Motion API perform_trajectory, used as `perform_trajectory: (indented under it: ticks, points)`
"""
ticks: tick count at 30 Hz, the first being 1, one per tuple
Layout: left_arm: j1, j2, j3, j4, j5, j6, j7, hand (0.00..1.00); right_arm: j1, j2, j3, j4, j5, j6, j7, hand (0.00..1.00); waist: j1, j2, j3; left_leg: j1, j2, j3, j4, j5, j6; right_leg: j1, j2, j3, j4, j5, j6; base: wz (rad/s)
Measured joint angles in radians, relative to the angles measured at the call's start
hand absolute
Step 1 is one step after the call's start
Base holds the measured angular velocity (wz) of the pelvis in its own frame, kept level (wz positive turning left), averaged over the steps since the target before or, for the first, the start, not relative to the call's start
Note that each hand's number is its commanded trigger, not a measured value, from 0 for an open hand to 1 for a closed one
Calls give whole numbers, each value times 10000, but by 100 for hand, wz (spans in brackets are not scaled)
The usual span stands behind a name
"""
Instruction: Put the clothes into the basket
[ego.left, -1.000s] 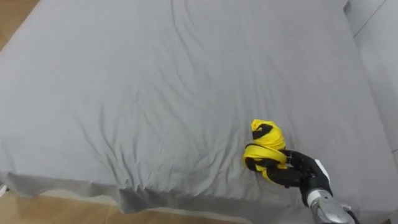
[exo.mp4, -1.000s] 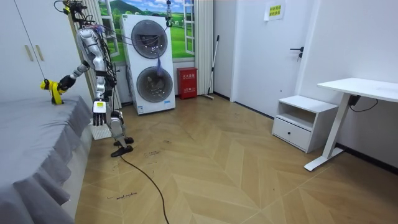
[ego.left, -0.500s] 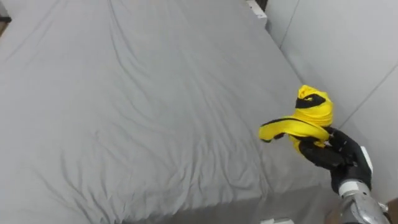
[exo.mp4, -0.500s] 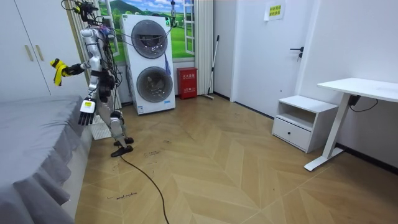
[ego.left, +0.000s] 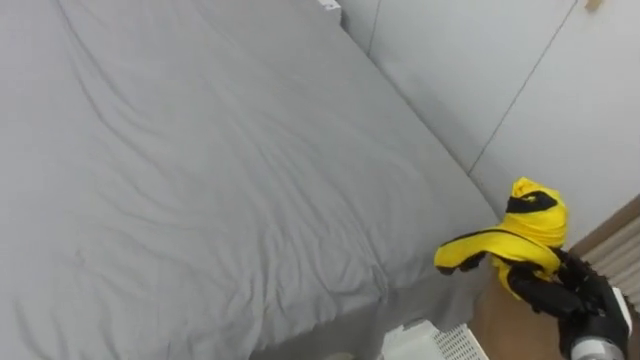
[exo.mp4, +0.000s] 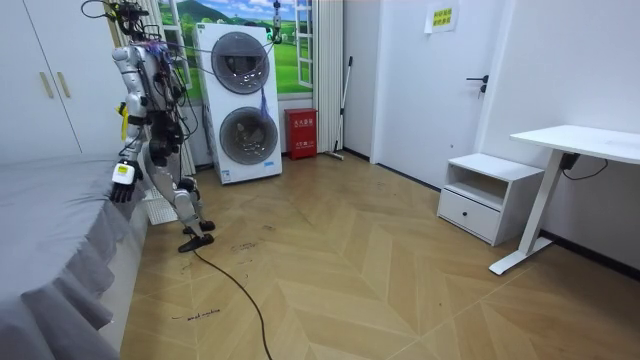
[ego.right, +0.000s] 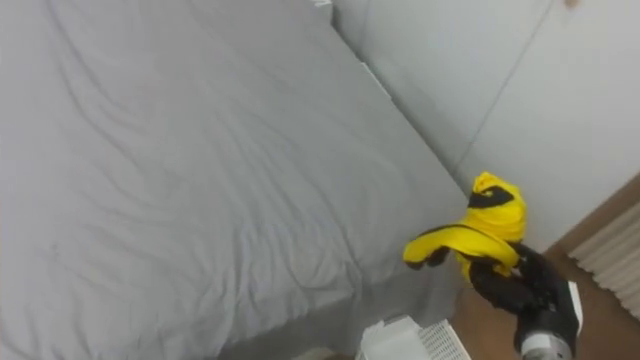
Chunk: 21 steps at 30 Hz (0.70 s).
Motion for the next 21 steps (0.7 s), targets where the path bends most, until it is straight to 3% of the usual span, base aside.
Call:
perform_trajectory:
  ticks: [6,8,11,16,21]
  points:
    - [-316,72,-611,-3,-38,217,-272,0,-200,-1,-12,471,-32,91,-158,100,-378,290,27,-601,68,561,163,-45,-8,-960,52,498,409,9,-6,-29]
    - [-354,88,-763,-3,-39,196,-321,0,-236,-3,-41,499,-37,89,-145,100,-474,447,60,-885,65,602,213,-40,2,-1303,62,536,536,13,-1,-13]
    - [-433,126,-976,20,-137,192,-433,0,-594,-17,-88,1070,-33,15,-96,100,-661,756,41,-1368,73,654,342,-44,18,-1794,58,603,620,39,17,-10]
    - [-722,91,-1434,283,-249,53,-435,0,-1487,-66,-94,2900,-29,-44,-123,100,-592,1222,74,-2134,77,764,492,-2,71,-2695,39,665,954,39,17,-4]
    - [-1028,85,-1504,505,-247,-152,-452,0,-2119,-100,-70,3934,246,-258,-123,100,-470,1451,112,-2688,58,768,550,78,133,-3275,-9,603,1079,36,20,0]
